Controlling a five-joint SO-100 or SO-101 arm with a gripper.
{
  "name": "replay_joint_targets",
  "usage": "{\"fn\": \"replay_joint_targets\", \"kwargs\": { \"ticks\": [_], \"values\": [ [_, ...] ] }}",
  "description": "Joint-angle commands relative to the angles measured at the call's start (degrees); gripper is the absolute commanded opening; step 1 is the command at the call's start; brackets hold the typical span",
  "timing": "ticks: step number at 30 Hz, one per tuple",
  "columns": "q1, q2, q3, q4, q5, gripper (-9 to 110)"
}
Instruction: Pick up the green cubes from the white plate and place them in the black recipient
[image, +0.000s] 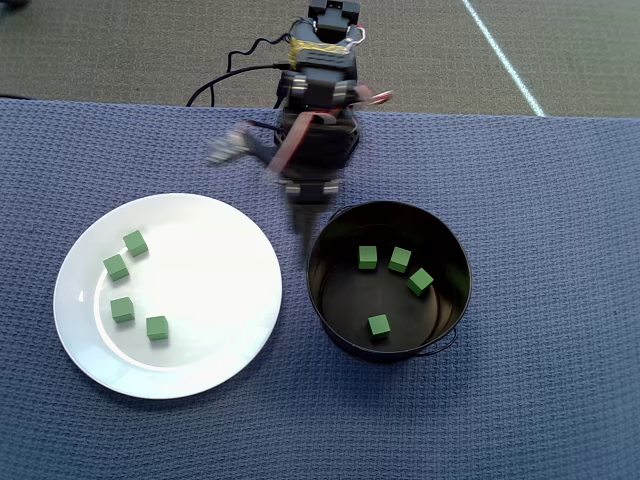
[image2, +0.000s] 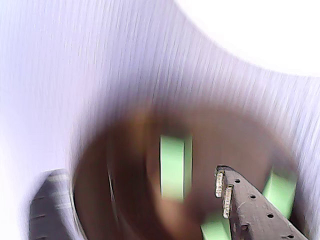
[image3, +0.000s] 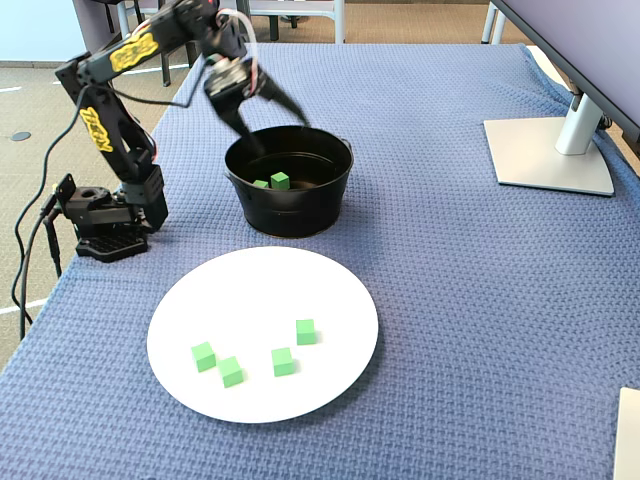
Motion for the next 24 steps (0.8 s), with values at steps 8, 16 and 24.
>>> {"fn": "replay_joint_targets", "kwargs": {
  "ticks": [8, 16, 24],
  "values": [
    [26.6, -21.1, -0.7, -17.2, -1.6, 29],
    [26.7, -35.3, -8.9, -19.4, -3.8, 27],
    [24.1, -51.5, -37.0, 0.8, -0.8, 24]
  ]
}}
